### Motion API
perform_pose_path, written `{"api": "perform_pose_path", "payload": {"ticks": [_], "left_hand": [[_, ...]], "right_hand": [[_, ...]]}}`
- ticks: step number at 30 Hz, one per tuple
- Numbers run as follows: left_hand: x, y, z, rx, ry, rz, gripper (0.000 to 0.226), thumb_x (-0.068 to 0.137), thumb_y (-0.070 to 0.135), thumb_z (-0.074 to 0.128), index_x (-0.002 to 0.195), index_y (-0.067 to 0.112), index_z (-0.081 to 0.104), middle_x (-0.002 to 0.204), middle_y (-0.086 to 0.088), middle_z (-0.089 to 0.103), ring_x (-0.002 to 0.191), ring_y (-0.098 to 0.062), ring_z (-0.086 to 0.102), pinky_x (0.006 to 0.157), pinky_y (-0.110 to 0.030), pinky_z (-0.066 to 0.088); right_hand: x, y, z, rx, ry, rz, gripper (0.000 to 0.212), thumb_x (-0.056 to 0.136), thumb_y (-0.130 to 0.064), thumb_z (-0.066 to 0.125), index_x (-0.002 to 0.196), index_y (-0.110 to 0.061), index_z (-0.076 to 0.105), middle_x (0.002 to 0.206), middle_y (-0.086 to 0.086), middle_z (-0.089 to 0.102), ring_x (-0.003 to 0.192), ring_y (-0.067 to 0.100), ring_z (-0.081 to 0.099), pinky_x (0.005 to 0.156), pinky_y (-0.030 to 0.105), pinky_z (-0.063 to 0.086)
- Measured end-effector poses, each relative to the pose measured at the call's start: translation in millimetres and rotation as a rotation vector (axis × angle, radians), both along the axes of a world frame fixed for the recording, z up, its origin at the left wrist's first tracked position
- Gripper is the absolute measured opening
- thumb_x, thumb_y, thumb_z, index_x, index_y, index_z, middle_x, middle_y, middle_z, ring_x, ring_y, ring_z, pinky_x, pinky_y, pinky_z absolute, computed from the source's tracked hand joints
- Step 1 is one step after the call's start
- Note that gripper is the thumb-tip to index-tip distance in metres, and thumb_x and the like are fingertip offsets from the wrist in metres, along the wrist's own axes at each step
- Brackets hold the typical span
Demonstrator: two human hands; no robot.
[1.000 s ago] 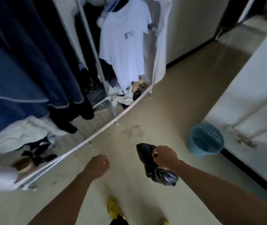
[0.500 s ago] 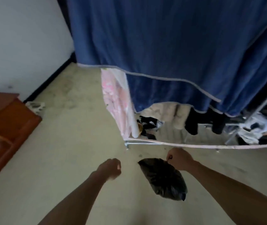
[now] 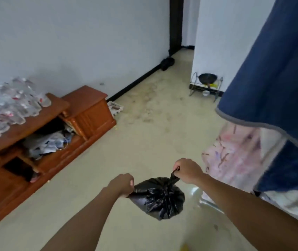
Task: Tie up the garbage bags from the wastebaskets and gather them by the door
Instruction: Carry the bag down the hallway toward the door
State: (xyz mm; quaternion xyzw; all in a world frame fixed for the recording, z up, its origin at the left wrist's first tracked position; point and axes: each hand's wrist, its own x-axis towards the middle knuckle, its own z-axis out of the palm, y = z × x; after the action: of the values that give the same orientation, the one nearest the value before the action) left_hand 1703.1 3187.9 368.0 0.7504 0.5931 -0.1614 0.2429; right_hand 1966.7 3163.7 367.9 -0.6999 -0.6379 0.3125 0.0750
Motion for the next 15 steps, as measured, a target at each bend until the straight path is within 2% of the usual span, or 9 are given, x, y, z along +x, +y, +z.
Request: {"api": "perform_pose_path", "payload": {"ticks": [5, 10, 15], "left_hand": [[-19.1, 119.3, 14.7, 0.028, -0.016, 0.148, 0.019, 0.089, 0.020, 0.048, 0.099, 0.019, 0.064, 0.117, -0.006, 0.063, 0.105, -0.025, 0.058, 0.083, -0.029, 0.045], [-24.6, 229.8, 15.1, 0.014, -0.019, 0.192, 0.021, 0.090, 0.020, 0.048, 0.104, 0.017, 0.064, 0.114, -0.005, 0.063, 0.103, -0.023, 0.059, 0.083, -0.031, 0.046], [-19.6, 378.3, -9.5, 0.012, -0.030, 0.143, 0.015, 0.090, 0.022, 0.048, 0.098, 0.021, 0.061, 0.112, -0.004, 0.061, 0.097, -0.022, 0.058, 0.080, -0.032, 0.048]], "right_hand": [[-5.6, 147.2, 14.3, -0.009, 0.014, 0.065, 0.020, 0.085, -0.014, 0.058, 0.087, -0.022, 0.076, 0.090, -0.008, 0.070, 0.081, 0.012, 0.061, 0.068, 0.023, 0.042], [-12.2, 275.9, 15.7, -0.029, -0.019, 0.108, 0.022, 0.085, -0.013, 0.057, 0.087, -0.022, 0.076, 0.093, -0.007, 0.071, 0.082, 0.013, 0.063, 0.071, 0.023, 0.048], [-5.4, 417.0, -6.0, -0.027, -0.095, 0.111, 0.021, 0.085, -0.015, 0.057, 0.087, -0.023, 0.076, 0.095, -0.007, 0.073, 0.088, 0.015, 0.067, 0.075, 0.025, 0.052]]}}
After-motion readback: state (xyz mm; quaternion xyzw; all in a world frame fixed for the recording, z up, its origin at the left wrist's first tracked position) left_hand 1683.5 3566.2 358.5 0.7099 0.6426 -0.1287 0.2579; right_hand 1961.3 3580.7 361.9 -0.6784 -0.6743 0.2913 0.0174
